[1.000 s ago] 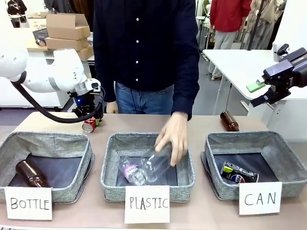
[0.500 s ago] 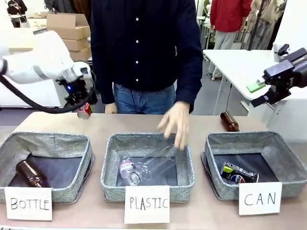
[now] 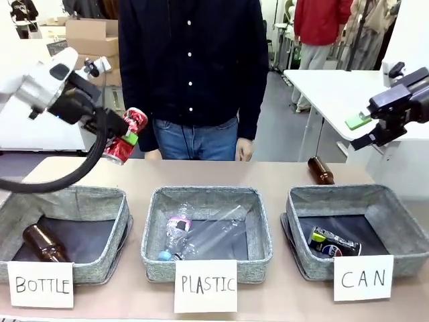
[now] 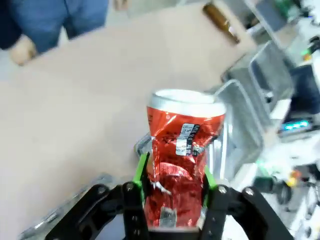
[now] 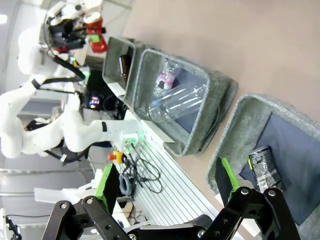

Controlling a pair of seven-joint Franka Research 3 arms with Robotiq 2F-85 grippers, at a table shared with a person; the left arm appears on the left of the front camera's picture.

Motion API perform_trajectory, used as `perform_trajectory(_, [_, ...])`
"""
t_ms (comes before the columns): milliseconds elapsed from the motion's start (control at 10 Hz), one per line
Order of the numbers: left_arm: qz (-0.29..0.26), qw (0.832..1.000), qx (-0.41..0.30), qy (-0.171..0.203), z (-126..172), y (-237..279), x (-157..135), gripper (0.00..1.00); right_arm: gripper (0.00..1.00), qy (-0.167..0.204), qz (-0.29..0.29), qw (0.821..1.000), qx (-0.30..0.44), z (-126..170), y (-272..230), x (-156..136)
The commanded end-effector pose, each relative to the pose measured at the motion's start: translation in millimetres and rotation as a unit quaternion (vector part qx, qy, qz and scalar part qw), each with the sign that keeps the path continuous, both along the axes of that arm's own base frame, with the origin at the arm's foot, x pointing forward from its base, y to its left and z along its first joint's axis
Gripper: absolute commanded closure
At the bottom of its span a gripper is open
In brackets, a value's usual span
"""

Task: Sort the can waste into the basket.
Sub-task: Pick up the can waste from the table and place it in the right Fabric basket.

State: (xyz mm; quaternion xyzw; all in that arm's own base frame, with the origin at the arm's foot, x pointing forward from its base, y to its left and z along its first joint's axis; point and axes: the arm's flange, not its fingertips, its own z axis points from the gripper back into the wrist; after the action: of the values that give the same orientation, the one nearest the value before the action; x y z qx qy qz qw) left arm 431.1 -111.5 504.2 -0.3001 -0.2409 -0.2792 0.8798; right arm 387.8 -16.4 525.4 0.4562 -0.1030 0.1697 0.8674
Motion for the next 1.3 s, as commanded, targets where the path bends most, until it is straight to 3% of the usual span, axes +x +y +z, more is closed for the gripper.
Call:
perform_trajectory(0, [0.08, 0.996, 0.041, 0.031, -0.2, 7.6, 57.2, 1.0, 0.0, -0.006, 0.009, 1.0, -0.001, -0.1, -2.9, -0.6])
perform_trajectory(400, [0.08, 0.996, 0.041, 0.031, -0.2, 7.6, 57.2, 1.0, 0.0, 0.001, 0.0, 1.0, 0.0, -0.5, 0.2, 0.3])
perform_trajectory(500, [0.078, 0.996, 0.041, 0.025, -10.6, 12.5, 61.4, 0.56, 0.0, -0.042, -0.006, 0.993, -0.106, 37.8, -15.0, -20.3])
perform_trajectory(600, [-0.008, 1.0, 0.022, -0.013, 7.1, -41.2, 79.0, 0.56, 0.0, -0.063, -0.017, 0.99, -0.124, 63.9, -38.0, -43.2])
perform_trajectory(700, [-0.105, 0.993, 0.029, -0.042, 26.0, -107.0, 85.3, 0.56, 0.0, -0.059, -0.064, 0.985, -0.151, 78.9, -72.6, -65.8])
perform_trajectory(900, [-0.293, 0.949, 0.061, -0.096, 53.2, -254.6, 70.6, 0.56, 0.0, -0.024, -0.163, 0.972, -0.166, 82.3, -154.0, -115.1])
perform_trajectory(1100, [-0.381, 0.915, 0.065, -0.111, 54.1, -358.7, 43.9, 0.56, 0.0, 0.009, -0.224, 0.951, -0.213, 73.8, -201.2, -149.5])
perform_trajectory(1200, [-0.413, 0.905, 0.064, -0.085, 42.4, -404.3, 27.8, 0.56, 0.0, 0.006, -0.246, 0.952, -0.184, 70.4, -219.5, -156.6])
